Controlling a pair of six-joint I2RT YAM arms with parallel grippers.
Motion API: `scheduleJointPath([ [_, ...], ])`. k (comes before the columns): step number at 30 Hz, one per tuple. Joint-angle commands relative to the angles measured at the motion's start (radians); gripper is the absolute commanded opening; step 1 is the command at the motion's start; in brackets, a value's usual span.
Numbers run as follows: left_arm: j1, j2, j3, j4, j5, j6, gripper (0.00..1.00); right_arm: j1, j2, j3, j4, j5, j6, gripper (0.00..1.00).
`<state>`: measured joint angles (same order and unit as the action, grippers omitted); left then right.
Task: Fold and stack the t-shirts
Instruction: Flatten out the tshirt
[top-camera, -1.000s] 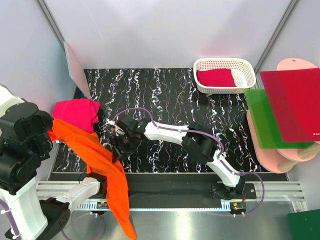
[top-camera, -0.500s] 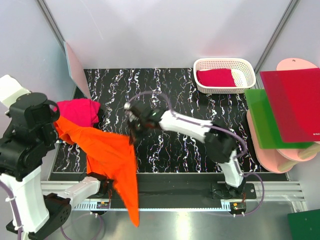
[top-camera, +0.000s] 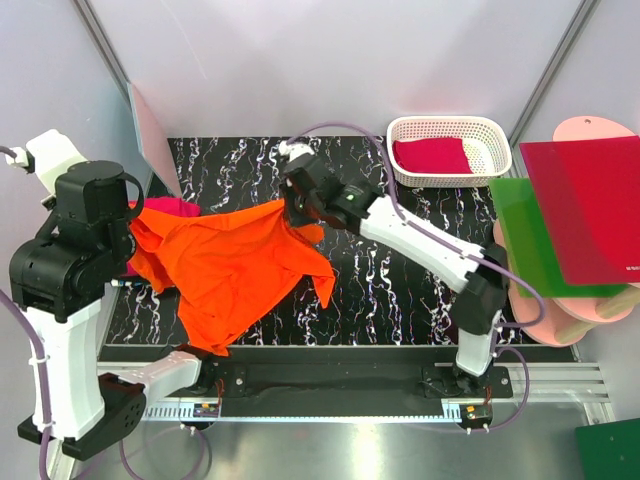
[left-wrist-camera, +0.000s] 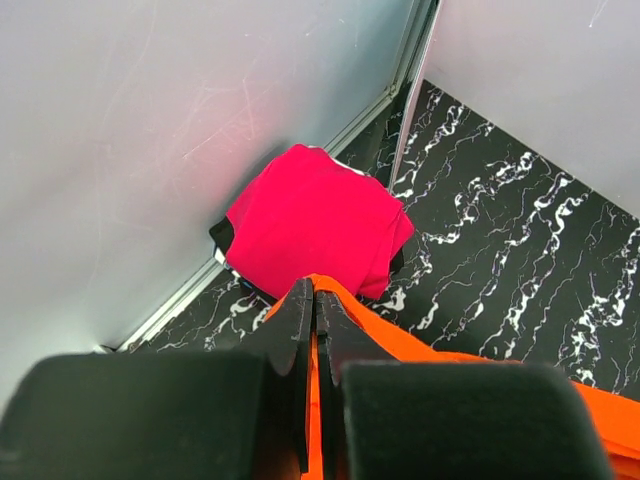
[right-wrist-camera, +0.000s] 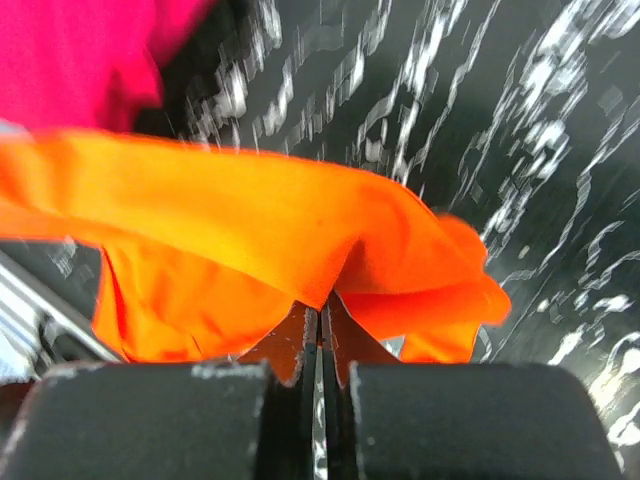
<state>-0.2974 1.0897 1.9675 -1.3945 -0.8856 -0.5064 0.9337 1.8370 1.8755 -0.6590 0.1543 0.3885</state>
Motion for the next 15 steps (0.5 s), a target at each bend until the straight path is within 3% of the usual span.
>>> scheduleJointPath([
  [1, 0.001, 0.016, 0.013, -0.1, -0.009, -0.015, 0.0, 0.008, 0.129, -0.012, -0.142, -0.151, 0.018, 0.04],
  [2, 0.006, 0.019, 0.016, -0.104, -0.013, -0.011, 0.0, 0.008, 0.151, -0.019, -0.199, -0.198, 0.026, 0.1],
  [3, 0.012, 0.022, 0.021, -0.107, -0.018, -0.008, 0.0, 0.007, 0.197, -0.038, -0.227, -0.27, 0.03, 0.33],
  [4, 0.015, 0.029, 0.021, -0.106, -0.022, -0.001, 0.0, 0.008, 0.22, -0.041, -0.266, -0.286, 0.032, 0.46],
  [6, 0.018, 0.035, 0.021, -0.104, -0.03, 0.006, 0.0, 0.008, 0.243, -0.074, -0.339, -0.279, 0.024, 0.65],
  [8, 0.018, 0.044, 0.018, -0.101, -0.023, 0.006, 0.0, 0.008, 0.214, -0.111, -0.337, -0.215, 0.027, 0.92],
  [9, 0.02, 0.047, 0.013, -0.1, -0.018, 0.005, 0.0, 0.004, 0.179, -0.127, -0.332, -0.135, 0.029, 0.99],
  [15, 0.024, 0.055, -0.05, -0.098, 0.02, -0.014, 0.0, -0.07, 0.174, -0.084, -0.286, -0.125, 0.052, 1.0],
])
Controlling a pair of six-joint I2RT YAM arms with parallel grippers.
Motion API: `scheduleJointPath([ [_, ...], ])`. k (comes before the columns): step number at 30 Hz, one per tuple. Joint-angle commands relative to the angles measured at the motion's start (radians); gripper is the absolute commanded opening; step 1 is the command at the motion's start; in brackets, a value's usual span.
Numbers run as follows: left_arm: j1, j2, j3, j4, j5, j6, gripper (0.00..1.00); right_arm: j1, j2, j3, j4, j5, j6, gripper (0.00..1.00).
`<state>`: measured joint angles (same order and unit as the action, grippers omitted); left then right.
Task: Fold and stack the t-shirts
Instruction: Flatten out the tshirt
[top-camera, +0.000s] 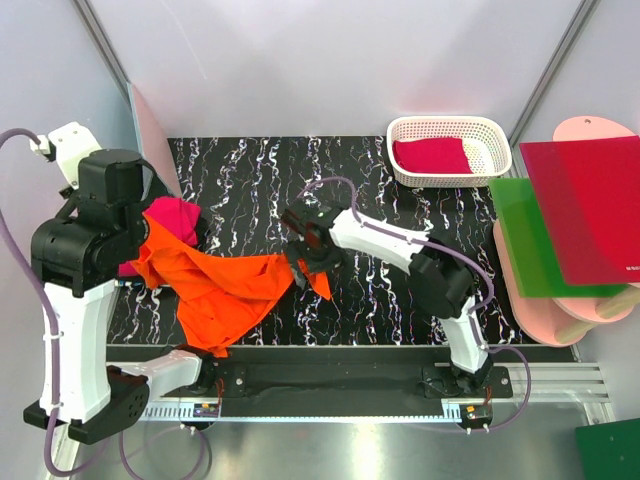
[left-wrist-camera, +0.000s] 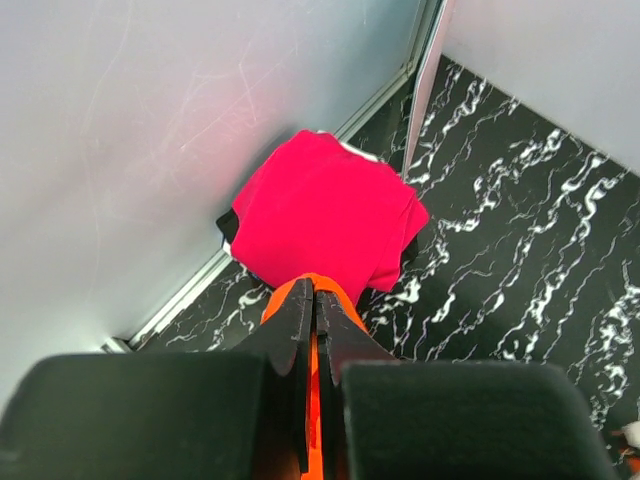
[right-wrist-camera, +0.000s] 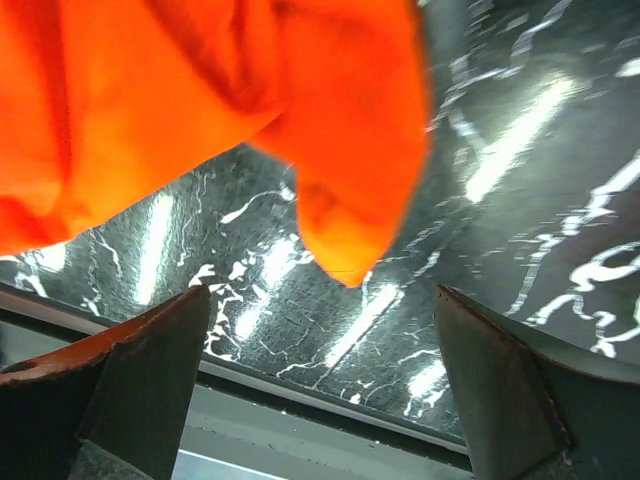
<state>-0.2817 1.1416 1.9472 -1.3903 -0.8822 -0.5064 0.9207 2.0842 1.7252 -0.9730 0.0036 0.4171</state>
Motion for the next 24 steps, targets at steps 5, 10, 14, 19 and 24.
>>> scheduleJointPath([
  [5, 0.01, -0.006, -0.065, -0.113, 0.042, -0.038, 0.0, -0.098, -0.029, 0.118, 0.069, -0.029, 0.038, 0.97],
  [10, 0.01, -0.016, -0.094, -0.121, 0.063, -0.057, 0.0, -0.131, 0.017, 0.184, 0.163, -0.249, 0.09, 0.88],
  [14, 0.01, -0.025, -0.143, -0.113, 0.081, -0.073, 0.0, -0.129, 0.155, 0.377, 0.165, -0.492, 0.173, 0.78],
  [19, 0.01, -0.028, -0.191, -0.098, 0.126, -0.092, 0.0, -0.131, 0.289, 0.548, 0.114, -0.645, 0.262, 0.56],
  [24, 0.01, -0.023, -0.206, -0.087, 0.143, -0.098, 0.0, -0.129, 0.349, 0.614, 0.005, -0.616, 0.235, 0.56],
])
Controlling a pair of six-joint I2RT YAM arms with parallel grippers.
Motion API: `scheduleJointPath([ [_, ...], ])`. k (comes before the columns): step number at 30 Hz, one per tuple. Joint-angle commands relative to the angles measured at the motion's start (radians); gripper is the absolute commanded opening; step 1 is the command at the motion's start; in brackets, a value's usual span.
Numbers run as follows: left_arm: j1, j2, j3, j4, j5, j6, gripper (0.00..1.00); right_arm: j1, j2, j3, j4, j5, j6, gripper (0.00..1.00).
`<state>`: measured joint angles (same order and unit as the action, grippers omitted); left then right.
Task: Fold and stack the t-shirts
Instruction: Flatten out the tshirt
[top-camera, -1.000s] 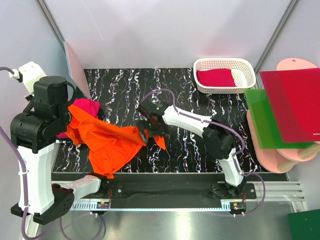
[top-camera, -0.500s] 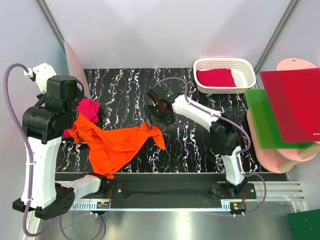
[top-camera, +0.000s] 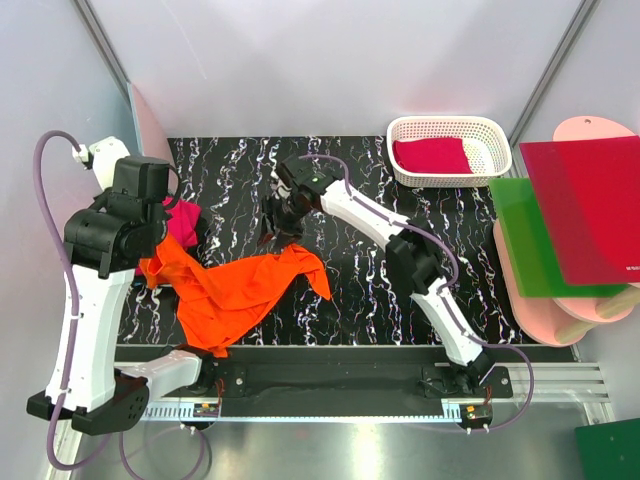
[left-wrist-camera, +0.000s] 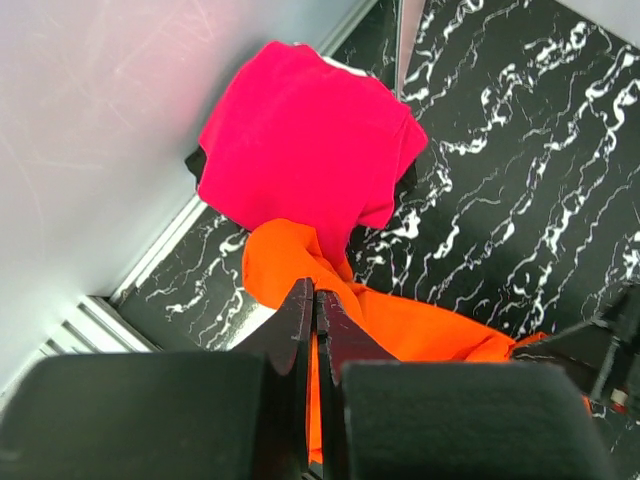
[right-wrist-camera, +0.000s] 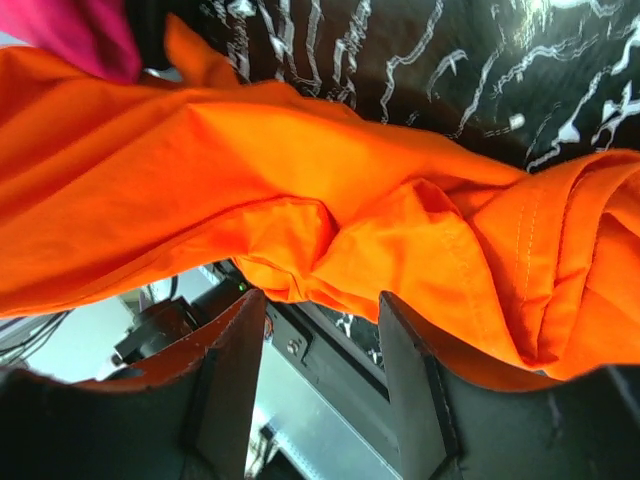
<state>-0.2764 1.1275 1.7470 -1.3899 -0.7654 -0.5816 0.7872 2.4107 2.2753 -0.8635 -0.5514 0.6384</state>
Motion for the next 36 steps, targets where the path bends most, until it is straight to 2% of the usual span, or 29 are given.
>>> scheduleJointPath([
  [1, 0.005, -0.009, -0.015, -0.086, 0.026, -0.021, 0.0, 0.004, 0.024, 0.066, -0.136, -0.044, 0.007, 0.57],
  [5, 0.005, -0.014, -0.04, -0.072, 0.029, -0.02, 0.0, 0.006, 0.031, 0.062, -0.198, -0.015, -0.028, 0.57],
  [10, 0.005, -0.014, -0.049, -0.066, 0.038, -0.02, 0.0, 0.007, 0.041, 0.043, -0.194, -0.002, -0.029, 0.57],
  [30, 0.005, -0.025, -0.058, -0.078, 0.018, -0.006, 0.0, 0.032, 0.214, 0.225, -0.195, 0.021, 0.01, 0.6],
  [36, 0.005, -0.017, -0.061, -0.077, 0.018, 0.002, 0.0, 0.032, 0.271, 0.335, -0.189, 0.002, 0.041, 0.6],
])
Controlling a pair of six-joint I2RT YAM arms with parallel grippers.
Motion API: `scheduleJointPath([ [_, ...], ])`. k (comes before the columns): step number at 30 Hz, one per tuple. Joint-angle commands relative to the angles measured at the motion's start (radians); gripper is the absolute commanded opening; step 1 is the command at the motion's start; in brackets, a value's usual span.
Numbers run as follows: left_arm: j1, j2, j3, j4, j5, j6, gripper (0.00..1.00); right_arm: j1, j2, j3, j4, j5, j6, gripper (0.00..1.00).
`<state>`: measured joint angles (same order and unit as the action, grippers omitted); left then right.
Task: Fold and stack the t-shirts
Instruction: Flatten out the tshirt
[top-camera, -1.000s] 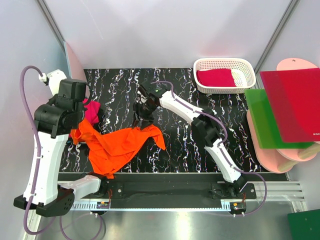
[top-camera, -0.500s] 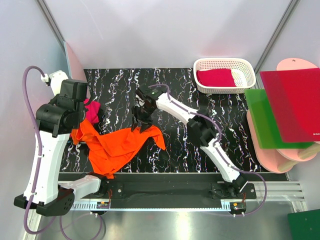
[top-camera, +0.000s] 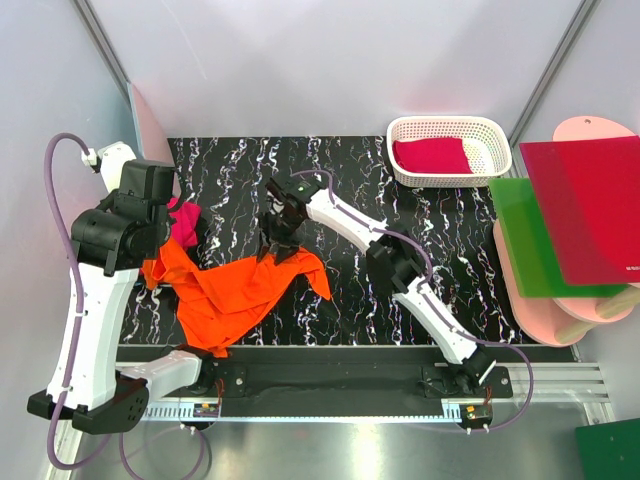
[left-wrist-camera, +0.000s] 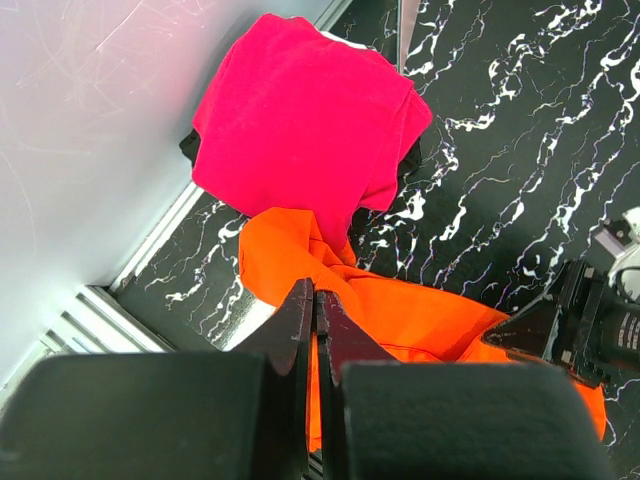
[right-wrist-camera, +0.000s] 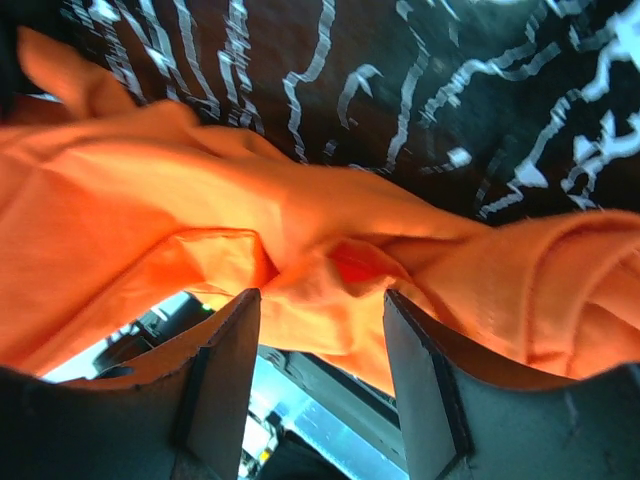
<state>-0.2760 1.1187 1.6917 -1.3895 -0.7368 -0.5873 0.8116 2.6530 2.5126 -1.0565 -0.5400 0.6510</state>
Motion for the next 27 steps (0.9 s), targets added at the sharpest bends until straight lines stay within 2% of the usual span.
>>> scheduleJointPath([
  [1, 0.004, -0.007, -0.004, -0.075, -0.01, 0.01, 0.0, 0.008, 0.045, 0.124, 0.004, -0.021, 0.039, 0.6],
  [7, 0.004, 0.0, -0.006, -0.066, -0.016, 0.027, 0.0, 0.008, 0.071, 0.127, 0.006, -0.038, 0.038, 0.6],
  [11, 0.004, 0.003, -0.003, -0.062, -0.027, 0.043, 0.0, 0.008, 0.081, 0.124, 0.003, -0.069, 0.032, 0.56],
  [12, 0.004, 0.003, -0.001, -0.06, -0.029, 0.05, 0.0, 0.006, 0.081, 0.121, 0.0, -0.066, 0.029, 0.51],
  [17, 0.004, 0.006, 0.01, -0.057, -0.033, 0.063, 0.0, 0.004, 0.065, 0.109, -0.042, -0.052, 0.004, 0.0],
  [22, 0.004, 0.009, 0.02, -0.051, -0.036, 0.07, 0.0, 0.001, -0.074, 0.063, -0.083, 0.125, -0.071, 0.0],
  [27, 0.004, 0.006, 0.025, -0.042, -0.027, 0.061, 0.0, -0.012, -0.363, -0.017, -0.083, 0.487, -0.154, 0.0],
])
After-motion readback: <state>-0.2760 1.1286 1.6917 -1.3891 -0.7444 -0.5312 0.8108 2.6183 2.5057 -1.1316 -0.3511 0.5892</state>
